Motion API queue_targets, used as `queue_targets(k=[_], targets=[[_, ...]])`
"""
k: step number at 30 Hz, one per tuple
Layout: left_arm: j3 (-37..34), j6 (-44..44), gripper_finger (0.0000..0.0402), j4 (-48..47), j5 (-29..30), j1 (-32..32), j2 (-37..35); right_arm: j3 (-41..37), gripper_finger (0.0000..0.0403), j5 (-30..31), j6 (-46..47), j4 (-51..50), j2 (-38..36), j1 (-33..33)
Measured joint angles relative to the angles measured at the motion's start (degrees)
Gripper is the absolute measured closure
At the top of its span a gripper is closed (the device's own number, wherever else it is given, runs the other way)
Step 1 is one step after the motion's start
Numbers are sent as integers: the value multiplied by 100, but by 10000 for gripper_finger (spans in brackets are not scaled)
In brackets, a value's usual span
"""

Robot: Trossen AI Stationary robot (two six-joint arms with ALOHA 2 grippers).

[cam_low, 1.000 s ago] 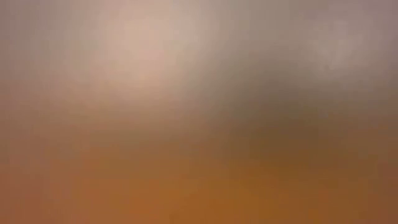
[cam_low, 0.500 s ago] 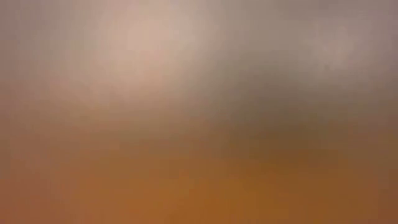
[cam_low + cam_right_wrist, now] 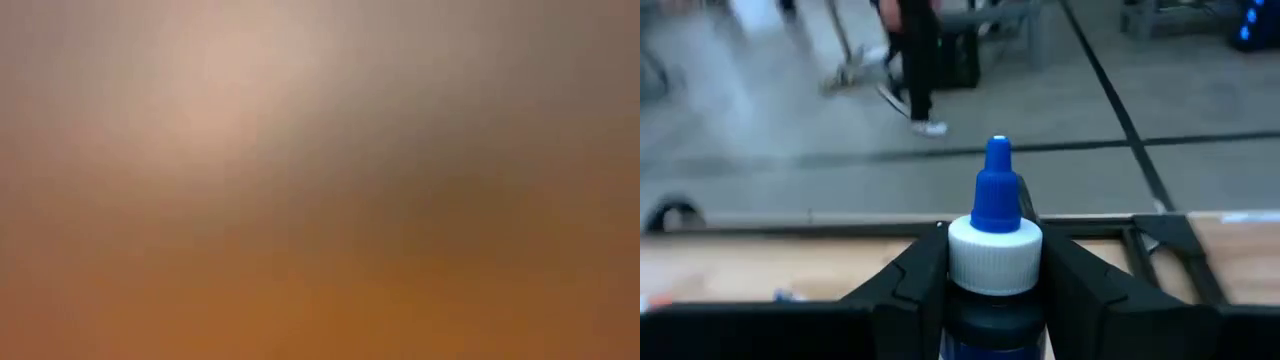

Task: Pick & Place Food Item
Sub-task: Put the bottom right blue food coloring bottle into the transparent bin

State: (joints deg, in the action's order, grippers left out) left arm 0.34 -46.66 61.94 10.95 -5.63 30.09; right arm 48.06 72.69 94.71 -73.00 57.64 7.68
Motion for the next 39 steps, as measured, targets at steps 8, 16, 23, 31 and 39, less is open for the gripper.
queue_targets(k=[8, 16, 23, 31, 39], targets=[[0, 137, 256, 1, 306, 4, -2, -1725, 289, 228, -1514, 3354, 82, -867], [0, 89, 256, 123, 440, 2, -4, -2623, 289, 222, -2301, 5955, 1088, -1453], [2, -8, 256, 150, 473, 2, -2, -2654, 289, 193, -2132, 6604, 2197, -1522], [2, -32, 256, 154, 471, 0, -2, -2648, 290, 292, -1770, 6820, 2886, -1419], [2, -32, 256, 154, 421, -11, -2, -2654, 208, 112, -1758, 6997, 3043, -1416]])
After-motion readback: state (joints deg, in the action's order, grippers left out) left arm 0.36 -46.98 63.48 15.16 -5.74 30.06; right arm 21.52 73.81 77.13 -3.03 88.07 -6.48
